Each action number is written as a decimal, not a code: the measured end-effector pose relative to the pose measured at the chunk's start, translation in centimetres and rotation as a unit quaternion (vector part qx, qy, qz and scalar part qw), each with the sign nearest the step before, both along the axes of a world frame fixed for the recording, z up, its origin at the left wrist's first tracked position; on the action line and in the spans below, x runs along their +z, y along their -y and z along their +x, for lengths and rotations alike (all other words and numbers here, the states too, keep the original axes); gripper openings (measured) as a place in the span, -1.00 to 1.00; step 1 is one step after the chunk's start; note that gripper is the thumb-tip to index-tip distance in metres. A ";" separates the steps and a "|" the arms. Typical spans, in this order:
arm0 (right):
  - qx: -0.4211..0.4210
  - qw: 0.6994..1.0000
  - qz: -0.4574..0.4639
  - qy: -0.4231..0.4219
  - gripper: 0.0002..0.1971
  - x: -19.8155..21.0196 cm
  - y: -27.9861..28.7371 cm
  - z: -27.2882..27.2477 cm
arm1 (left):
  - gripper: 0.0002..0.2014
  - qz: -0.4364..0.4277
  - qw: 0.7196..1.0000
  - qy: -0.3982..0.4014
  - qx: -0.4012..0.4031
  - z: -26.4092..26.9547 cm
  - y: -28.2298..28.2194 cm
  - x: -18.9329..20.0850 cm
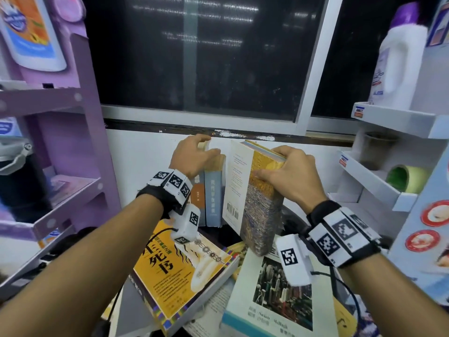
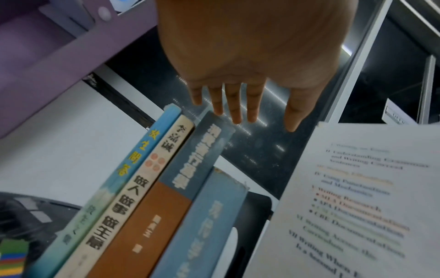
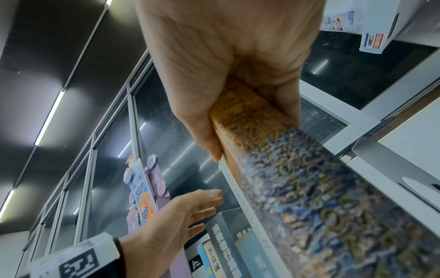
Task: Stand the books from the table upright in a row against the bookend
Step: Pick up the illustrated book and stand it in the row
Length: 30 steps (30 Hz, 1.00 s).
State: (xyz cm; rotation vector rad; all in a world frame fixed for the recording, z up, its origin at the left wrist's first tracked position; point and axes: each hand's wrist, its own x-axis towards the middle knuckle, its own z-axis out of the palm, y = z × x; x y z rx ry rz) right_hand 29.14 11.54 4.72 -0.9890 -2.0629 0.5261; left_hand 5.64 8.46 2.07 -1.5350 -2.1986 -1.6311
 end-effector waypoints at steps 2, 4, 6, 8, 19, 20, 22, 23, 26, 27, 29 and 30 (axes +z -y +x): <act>0.000 1.000 -0.002 0.002 -0.59 0.1 -0.5 -1.0 | -0.47 -0.041 0.999 -0.016 -0.002 -0.8 -0.5 -0.4; -0.003 1.000 -0.006 0.005 -0.57 0.1 -1.1 -1.9 | -0.42 -0.078 0.996 -0.040 0.000 -1.5 -1.0 -0.8; -0.009 1.000 -0.009 0.008 -0.55 0.3 -1.6 -2.5 | -0.38 -0.101 0.991 -0.083 0.012 -1.8 -1.2 -0.9; -0.008 1.000 -0.011 0.011 -0.58 0.5 -2.1 -3.1 | -0.34 -0.117 0.986 -0.118 0.018 -2.2 -1.5 -0.9; -0.012 0.999 -0.017 0.031 -0.44 1.4 -4.3 -4.0 | -0.13 -0.179 0.954 -0.237 0.042 -4.2 -2.8 -1.9; -0.014 0.999 -0.018 0.027 -0.45 1.3 -4.4 -4.1 | -0.13 -0.174 0.955 -0.237 0.041 -4.3 -2.9 -2.0; -0.022 0.999 -0.016 0.017 -0.44 1.1 -4.6 -4.3 | -0.14 -0.171 0.956 -0.236 0.040 -4.2 -2.9 -2.1; -0.027 0.999 -0.013 0.013 -0.42 0.9 -4.8 -4.6 | -0.14 -0.171 0.956 -0.235 0.041 -4.2 -2.9 -2.1; -0.042 0.999 -0.004 0.010 -0.39 0.2 -5.1 -5.8 | -0.16 -0.172 0.957 -0.232 0.042 -4.1 -2.7 -2.0; -0.055 0.998 -0.002 0.009 -0.40 0.0 -5.2 -6.2 | -0.16 -0.171 0.957 -0.232 0.040 -4.1 -2.7 -2.0; -0.083 0.997 0.005 0.005 -0.41 -0.4 -5.4 -7.1 | -0.16 -0.168 0.957 -0.232 0.038 -4.2 -2.6 -2.1; -0.092 0.996 0.007 0.001 -0.41 -0.5 -5.5 -7.4 | -0.16 -0.167 0.958 -0.231 0.038 -4.2 -2.6 -2.0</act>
